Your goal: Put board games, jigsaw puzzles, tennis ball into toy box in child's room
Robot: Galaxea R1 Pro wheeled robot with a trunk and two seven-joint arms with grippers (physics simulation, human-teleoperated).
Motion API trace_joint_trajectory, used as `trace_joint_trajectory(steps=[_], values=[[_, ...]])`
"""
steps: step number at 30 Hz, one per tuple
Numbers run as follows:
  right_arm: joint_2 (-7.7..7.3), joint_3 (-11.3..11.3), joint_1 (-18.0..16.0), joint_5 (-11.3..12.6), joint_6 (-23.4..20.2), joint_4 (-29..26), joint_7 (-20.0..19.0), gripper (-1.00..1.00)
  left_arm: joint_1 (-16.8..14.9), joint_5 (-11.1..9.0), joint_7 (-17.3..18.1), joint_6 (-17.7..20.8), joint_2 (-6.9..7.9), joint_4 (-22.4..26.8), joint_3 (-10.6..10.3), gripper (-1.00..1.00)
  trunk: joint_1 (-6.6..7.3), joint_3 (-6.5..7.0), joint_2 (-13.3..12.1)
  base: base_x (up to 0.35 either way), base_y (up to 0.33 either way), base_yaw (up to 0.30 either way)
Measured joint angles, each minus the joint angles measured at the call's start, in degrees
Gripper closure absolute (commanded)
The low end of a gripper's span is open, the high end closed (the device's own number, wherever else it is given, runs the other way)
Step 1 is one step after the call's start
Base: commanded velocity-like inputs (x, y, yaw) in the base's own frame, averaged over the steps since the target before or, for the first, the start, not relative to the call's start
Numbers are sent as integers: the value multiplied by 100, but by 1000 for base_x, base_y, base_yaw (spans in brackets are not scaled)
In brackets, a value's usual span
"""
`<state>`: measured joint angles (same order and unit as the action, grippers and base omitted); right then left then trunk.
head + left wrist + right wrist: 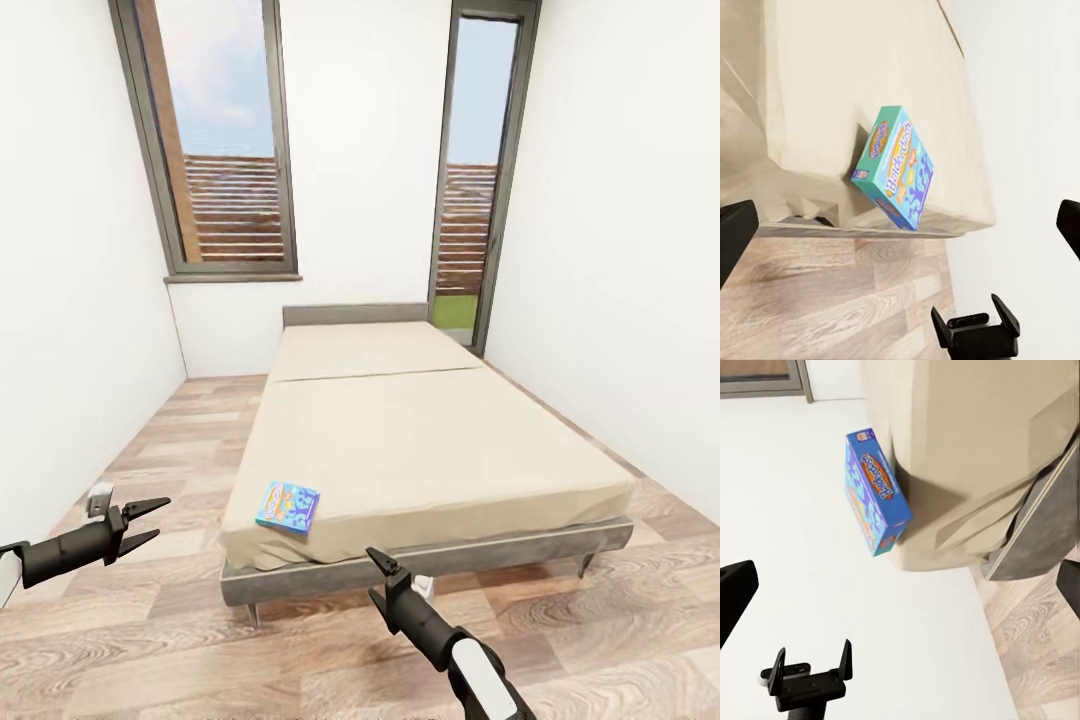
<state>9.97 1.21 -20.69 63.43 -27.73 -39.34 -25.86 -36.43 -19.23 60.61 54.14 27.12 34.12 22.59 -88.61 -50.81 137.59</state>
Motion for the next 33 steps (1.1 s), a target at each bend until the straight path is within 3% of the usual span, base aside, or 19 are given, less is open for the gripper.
trace_joint_trajectory(steps=[8,14,26,33], values=[[0,-5,-10,-6,-13,3,-2,-100,0,3,4,-11,9,0,0,-100,-176,-144,321,0,0,0],[1,-62,-12,-12,-26,-6,-5,-100,-1,-4,11,-12,20,0,1,-100,-176,-144,322,0,0,0],[3,-669,-20,-6,-38,-189,-6,-100,-1,-12,24,-1,30,4,30,-100,-176,-144,323,15,6,0],[3,-766,-20,-6,-33,-227,-7,-100,-1,-13,24,0,28,5,35,-100,-176,-144,322,88,47,0]])
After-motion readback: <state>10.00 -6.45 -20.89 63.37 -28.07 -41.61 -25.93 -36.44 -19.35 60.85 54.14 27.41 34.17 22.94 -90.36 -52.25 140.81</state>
